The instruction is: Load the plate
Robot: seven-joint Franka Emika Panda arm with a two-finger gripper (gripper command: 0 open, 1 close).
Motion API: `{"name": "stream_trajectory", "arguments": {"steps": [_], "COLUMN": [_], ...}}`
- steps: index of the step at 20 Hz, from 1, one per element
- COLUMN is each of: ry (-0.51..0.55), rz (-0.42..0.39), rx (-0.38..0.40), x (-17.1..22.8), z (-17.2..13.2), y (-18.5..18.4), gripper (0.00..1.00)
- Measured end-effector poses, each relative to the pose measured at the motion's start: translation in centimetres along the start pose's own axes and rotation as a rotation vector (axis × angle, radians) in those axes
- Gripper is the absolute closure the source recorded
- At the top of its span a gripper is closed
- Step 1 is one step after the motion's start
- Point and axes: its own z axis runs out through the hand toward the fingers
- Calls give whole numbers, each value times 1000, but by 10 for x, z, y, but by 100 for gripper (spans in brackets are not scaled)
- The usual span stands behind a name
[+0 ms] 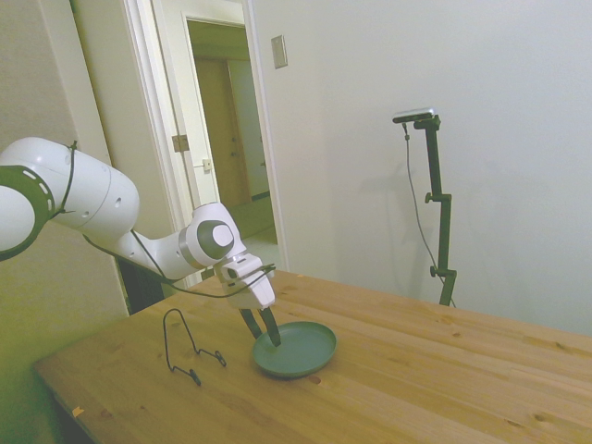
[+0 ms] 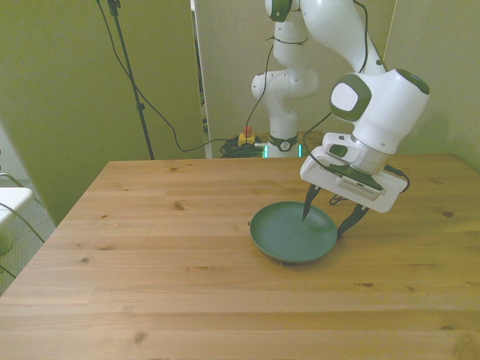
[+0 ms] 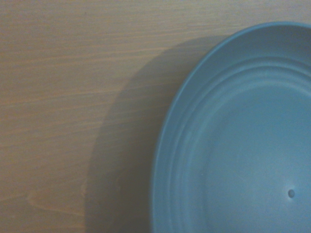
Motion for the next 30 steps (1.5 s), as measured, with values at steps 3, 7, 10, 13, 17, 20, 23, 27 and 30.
{"name": "stream_trajectory", "arguments": {"steps": [3,7,10,13,17,20,23,27,30], "ry": [1,5,8,7,7,6,5,4,1], "rz": [2,2,2,2,1,-1,0,0,1], "rx": [-2,-5,-6,-3,6,14,16,27,34], "x": [1,3,4,4,3,2,2,1,1], "z": [1,2,2,3,5,6,8,10,11], "y": [1,2,2,2,3,3,4,5,5], "gripper": [0,100,100,100,100,100,100,100,100]}}
